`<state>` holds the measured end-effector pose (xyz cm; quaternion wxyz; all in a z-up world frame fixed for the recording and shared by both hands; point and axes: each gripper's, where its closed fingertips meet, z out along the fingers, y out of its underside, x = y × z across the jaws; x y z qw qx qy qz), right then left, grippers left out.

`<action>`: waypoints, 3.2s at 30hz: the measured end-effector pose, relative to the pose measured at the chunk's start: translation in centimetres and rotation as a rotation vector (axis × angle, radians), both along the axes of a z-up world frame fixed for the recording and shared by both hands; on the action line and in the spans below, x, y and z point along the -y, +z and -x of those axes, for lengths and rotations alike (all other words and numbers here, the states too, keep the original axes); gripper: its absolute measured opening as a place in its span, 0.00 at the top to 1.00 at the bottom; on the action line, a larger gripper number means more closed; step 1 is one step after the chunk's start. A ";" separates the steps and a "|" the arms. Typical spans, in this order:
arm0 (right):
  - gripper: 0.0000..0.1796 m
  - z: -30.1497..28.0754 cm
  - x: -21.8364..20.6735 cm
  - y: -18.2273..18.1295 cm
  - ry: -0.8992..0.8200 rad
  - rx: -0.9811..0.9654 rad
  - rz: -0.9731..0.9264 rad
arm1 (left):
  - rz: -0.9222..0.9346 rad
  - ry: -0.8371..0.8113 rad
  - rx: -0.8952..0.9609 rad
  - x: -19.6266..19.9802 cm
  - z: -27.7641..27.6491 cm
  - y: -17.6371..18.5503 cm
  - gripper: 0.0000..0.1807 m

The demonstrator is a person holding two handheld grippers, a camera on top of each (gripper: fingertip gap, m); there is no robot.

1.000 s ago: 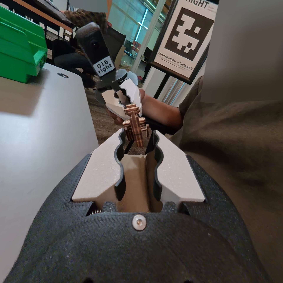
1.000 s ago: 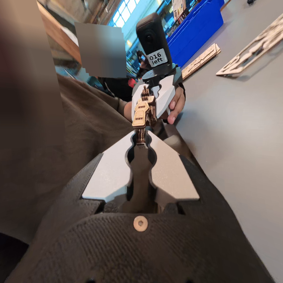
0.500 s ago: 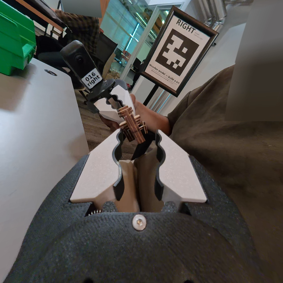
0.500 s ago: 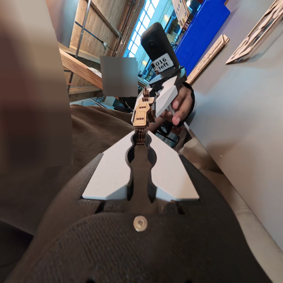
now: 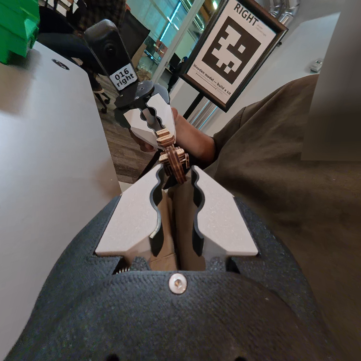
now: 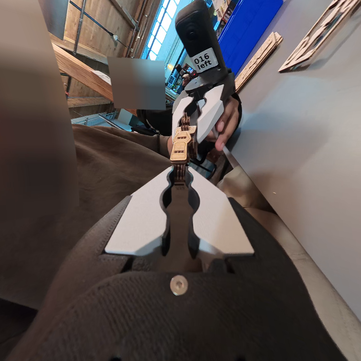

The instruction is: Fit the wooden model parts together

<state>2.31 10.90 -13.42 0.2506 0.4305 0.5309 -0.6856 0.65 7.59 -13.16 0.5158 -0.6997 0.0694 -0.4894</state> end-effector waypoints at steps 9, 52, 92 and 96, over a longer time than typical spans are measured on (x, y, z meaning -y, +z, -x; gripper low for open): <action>0.96 1.1 -0.9 -1.2 -0.076 0.052 -0.031 | 0.123 0.095 0.033 -1.1 1.9 -1.4 0.93; 0.92 7.1 -3.5 0.8 -0.685 -0.075 -0.016 | 0.145 0.448 0.620 -4.9 5.8 0.9 0.96; 0.96 0.6 0.2 8.6 -0.376 -0.682 -0.069 | -0.378 0.337 0.033 -1.6 -0.7 7.1 0.73; 0.96 0.5 1.0 8.4 -0.335 -0.700 -0.087 | -0.388 0.348 0.010 -1.4 -0.7 7.0 0.77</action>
